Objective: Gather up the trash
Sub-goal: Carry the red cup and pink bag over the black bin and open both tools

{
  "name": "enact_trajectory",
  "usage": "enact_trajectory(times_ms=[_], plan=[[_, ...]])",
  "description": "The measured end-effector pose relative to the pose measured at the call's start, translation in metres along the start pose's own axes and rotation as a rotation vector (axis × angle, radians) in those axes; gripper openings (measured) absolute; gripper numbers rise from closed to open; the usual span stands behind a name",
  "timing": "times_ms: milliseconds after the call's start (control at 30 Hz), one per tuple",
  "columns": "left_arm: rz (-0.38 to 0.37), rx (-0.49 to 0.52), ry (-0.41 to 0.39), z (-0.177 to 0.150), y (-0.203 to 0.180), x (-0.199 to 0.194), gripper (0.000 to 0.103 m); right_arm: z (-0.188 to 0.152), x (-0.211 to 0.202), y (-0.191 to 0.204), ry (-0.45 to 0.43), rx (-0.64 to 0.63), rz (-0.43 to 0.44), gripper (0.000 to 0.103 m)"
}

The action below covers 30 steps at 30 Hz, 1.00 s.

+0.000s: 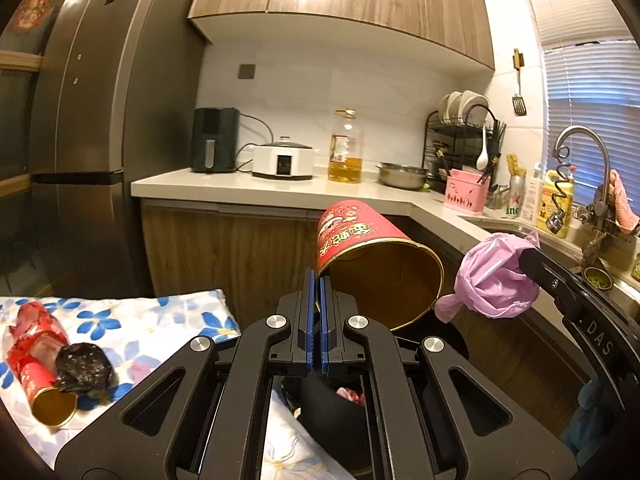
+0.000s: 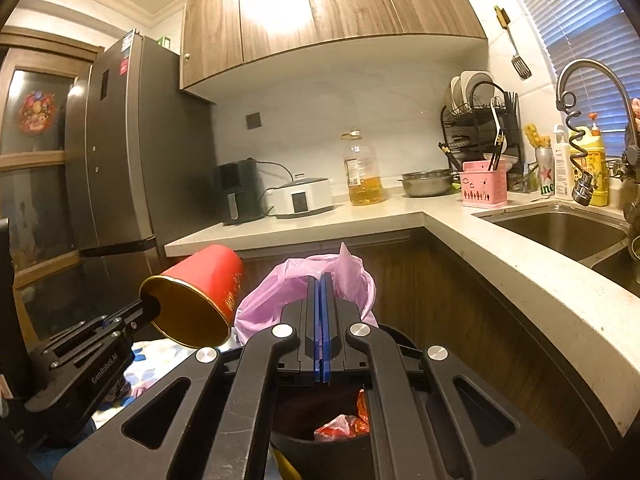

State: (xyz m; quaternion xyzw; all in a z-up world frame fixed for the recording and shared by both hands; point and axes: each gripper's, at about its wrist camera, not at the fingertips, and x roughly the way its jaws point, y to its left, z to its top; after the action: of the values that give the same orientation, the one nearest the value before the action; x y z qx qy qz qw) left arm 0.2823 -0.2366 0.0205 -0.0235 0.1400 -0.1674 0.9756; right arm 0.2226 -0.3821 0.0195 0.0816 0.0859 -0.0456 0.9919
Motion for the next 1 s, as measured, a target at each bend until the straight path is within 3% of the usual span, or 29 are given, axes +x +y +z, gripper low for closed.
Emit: enact_trajectory(times_ms=[1000], plan=[[-0.04, 0.016, 0.075, -0.019, -0.013, 0.05, 0.002, -0.011, 0.031, -0.016, 0.046, 0.032, 0.019, 0.002]])
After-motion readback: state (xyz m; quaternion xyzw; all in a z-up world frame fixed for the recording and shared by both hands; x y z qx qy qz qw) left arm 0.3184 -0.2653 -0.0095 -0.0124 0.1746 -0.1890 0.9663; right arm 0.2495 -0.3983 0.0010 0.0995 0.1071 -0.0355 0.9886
